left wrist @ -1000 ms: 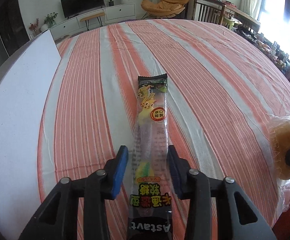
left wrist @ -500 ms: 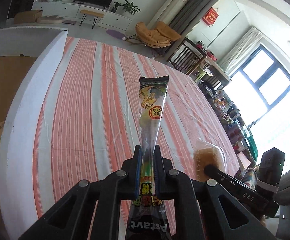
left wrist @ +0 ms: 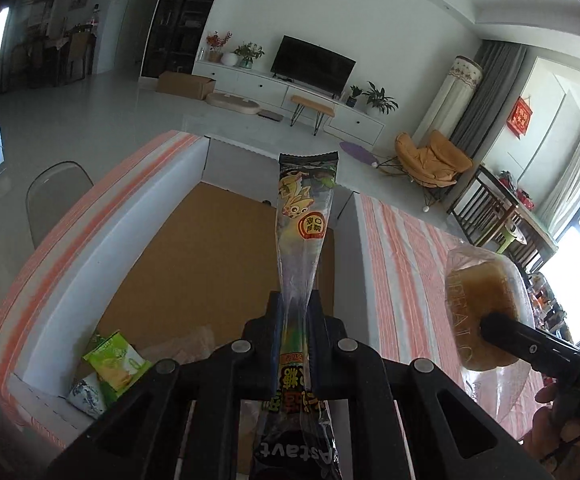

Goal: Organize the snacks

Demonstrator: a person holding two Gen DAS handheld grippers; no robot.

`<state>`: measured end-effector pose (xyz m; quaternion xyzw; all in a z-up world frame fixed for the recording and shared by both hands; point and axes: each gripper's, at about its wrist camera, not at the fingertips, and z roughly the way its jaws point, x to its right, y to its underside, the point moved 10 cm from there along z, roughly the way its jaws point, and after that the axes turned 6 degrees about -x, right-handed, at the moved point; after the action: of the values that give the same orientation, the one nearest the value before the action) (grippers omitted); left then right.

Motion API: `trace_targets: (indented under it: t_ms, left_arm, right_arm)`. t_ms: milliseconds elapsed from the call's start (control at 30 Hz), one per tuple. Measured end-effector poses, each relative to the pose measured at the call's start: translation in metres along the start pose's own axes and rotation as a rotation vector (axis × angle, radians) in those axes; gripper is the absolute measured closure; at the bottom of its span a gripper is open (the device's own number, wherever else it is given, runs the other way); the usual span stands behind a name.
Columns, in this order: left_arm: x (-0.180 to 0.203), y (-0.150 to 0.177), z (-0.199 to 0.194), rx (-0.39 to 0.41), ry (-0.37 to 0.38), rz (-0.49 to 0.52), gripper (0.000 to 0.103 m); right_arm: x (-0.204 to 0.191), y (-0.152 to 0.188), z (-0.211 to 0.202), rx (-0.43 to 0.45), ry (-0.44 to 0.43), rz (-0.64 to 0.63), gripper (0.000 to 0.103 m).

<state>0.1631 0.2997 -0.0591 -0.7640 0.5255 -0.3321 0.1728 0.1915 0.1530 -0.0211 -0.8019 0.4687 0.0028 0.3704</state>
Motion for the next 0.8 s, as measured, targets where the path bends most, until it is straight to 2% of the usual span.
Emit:
trace_targets:
  t_ms: [133, 200, 333, 367, 400, 433, 467, 500, 567, 700, 800]
  left_arm:
    - [-0.044, 0.014, 0.031, -0.031, -0.141, -0.018, 0.091]
    - [-0.057, 0.025, 0.043, -0.059, -0.18, -0.014, 0.089]
    - [-0.065, 0.041, 0.05, -0.068, -0.219, 0.005, 0.081]
    - [-0.065, 0.043, 0.05, -0.063, -0.228, 0.014, 0.072]
    - [-0.063, 0.044, 0.048, -0.053, -0.244, 0.023, 0.048]
    - [-0.062, 0.042, 0.045, -0.037, -0.264, 0.031, 0.033]
    - [-0.06, 0.04, 0.04, -0.009, -0.284, 0.038, 0.009]
    - [-0.057, 0.037, 0.036, 0.026, -0.301, 0.047, 0.004]
    - [-0.05, 0.032, 0.025, 0.07, -0.329, 0.07, 0.004]
    - [-0.04, 0.028, 0.016, 0.093, -0.38, 0.096, 0.004]
    - [-0.038, 0.029, 0.001, 0.128, -0.422, 0.054, 0.0]
  right_arm:
    - [-0.035, -0.015, 0.054, 0.001, -0.068, -0.046, 0.026]
    - [-0.037, -0.014, 0.078, -0.035, -0.083, -0.044, 0.02]
    - [-0.03, -0.007, 0.084, -0.023, -0.078, -0.029, 0.02]
    - [-0.028, -0.004, 0.082, -0.023, -0.068, -0.028, 0.02]
    - [-0.026, 0.0, 0.079, -0.024, -0.052, -0.032, 0.02]
    - [-0.023, 0.004, 0.076, -0.026, -0.035, -0.04, 0.02]
    - [-0.021, 0.006, 0.074, -0.027, -0.016, -0.05, 0.02]
    - [-0.019, 0.008, 0.071, -0.027, 0.002, -0.061, 0.02]
    - [-0.015, 0.014, 0.066, -0.028, 0.029, -0.072, 0.02]
    - [-0.011, 0.026, 0.06, -0.051, 0.061, -0.08, 0.019]
    - [-0.009, 0.028, 0.055, -0.046, 0.083, -0.097, 0.02]
